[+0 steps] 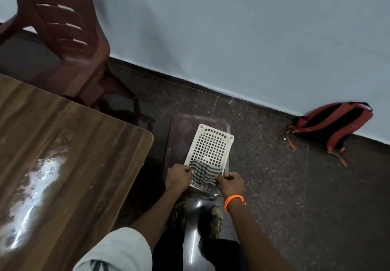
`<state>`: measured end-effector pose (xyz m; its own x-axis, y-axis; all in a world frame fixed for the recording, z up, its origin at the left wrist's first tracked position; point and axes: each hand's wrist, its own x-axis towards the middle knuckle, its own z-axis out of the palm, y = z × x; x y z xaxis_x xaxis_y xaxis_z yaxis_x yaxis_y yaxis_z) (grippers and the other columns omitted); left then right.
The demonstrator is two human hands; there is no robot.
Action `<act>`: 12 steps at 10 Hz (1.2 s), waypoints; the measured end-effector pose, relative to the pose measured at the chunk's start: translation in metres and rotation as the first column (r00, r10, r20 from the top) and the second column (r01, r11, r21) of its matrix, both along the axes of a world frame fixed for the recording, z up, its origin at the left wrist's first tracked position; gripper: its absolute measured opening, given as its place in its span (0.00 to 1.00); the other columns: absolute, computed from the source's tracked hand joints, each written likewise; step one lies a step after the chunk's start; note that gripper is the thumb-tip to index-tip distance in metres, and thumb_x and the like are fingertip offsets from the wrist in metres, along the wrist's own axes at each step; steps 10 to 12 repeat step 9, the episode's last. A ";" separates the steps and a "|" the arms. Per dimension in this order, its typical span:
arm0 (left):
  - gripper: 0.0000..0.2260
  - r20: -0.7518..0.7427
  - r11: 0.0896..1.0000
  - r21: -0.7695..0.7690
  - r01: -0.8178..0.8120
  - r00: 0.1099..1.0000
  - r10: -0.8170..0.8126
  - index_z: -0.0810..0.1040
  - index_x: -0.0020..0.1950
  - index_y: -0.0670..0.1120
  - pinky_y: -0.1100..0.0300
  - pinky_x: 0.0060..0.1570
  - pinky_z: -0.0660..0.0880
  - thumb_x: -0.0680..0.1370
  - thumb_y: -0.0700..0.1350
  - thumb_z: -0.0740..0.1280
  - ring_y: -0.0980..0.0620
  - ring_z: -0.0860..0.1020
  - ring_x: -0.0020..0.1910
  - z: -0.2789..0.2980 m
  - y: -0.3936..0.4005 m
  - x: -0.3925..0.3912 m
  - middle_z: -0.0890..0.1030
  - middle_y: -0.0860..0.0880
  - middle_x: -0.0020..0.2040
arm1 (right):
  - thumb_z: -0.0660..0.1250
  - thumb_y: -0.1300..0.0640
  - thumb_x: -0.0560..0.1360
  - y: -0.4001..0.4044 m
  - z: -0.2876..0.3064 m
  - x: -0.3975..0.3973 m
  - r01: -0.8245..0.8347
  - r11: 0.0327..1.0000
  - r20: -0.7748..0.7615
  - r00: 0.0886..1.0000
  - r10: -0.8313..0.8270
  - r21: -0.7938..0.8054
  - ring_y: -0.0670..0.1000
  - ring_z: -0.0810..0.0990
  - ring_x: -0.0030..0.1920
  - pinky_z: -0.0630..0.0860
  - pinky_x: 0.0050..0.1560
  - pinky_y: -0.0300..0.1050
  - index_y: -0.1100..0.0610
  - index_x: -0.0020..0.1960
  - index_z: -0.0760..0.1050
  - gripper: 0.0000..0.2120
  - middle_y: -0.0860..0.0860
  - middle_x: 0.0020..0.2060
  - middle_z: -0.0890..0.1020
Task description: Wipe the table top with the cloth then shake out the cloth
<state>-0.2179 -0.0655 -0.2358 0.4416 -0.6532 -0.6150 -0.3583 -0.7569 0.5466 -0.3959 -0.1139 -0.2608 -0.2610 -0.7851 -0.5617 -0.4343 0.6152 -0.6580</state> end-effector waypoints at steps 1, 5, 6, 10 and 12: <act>0.07 0.017 1.000 0.008 -0.025 1.000 0.025 0.87 0.52 0.52 0.63 0.44 0.73 0.77 0.51 0.72 0.45 0.83 0.50 -0.035 -0.016 -0.001 0.87 0.46 0.50 | 0.77 0.54 0.59 -0.016 -0.036 0.004 -0.006 1.000 -0.021 1.000 0.006 0.001 0.56 0.82 0.33 0.80 0.37 0.53 0.56 0.34 0.74 0.13 0.54 0.29 0.82; 0.12 -0.002 0.988 0.144 -0.055 0.998 0.056 0.85 0.53 0.45 0.56 0.45 0.75 0.76 0.48 0.67 0.38 0.82 0.52 -0.075 -0.034 0.000 0.85 0.39 0.51 | 0.78 0.57 0.63 -0.027 -0.081 0.011 -0.102 0.993 -0.098 0.989 0.108 0.059 0.53 0.80 0.36 0.79 0.41 0.49 0.57 0.36 0.75 0.12 0.52 0.33 0.80; 0.12 -0.008 0.986 0.167 -0.019 1.000 0.021 0.85 0.50 0.46 0.57 0.45 0.76 0.74 0.49 0.66 0.42 0.81 0.46 -0.054 -0.035 0.006 0.85 0.42 0.49 | 0.77 0.56 0.64 -0.033 -0.066 0.007 -0.165 0.980 -0.108 0.978 0.176 0.108 0.54 0.80 0.36 0.79 0.42 0.51 0.55 0.36 0.75 0.11 0.52 0.32 0.81; 0.22 0.103 1.000 -0.025 0.009 0.995 -0.007 0.77 0.71 0.48 0.51 0.62 0.74 0.80 0.56 0.65 0.43 0.77 0.65 0.061 -0.068 0.021 0.79 0.45 0.68 | 0.67 0.42 0.73 -0.069 0.068 0.040 -0.448 0.839 -0.219 0.892 0.395 -0.308 0.51 0.79 0.46 0.74 0.43 0.44 0.50 0.48 0.75 0.12 0.48 0.45 0.81; 0.22 0.103 1.000 -0.025 0.009 0.995 -0.007 0.77 0.71 0.48 0.51 0.62 0.74 0.80 0.56 0.65 0.43 0.77 0.65 0.061 -0.068 0.021 0.79 0.45 0.68 | 0.67 0.42 0.73 -0.069 0.068 0.040 -0.448 0.839 -0.219 0.892 0.395 -0.308 0.51 0.79 0.46 0.74 0.43 0.44 0.50 0.48 0.75 0.12 0.48 0.45 0.81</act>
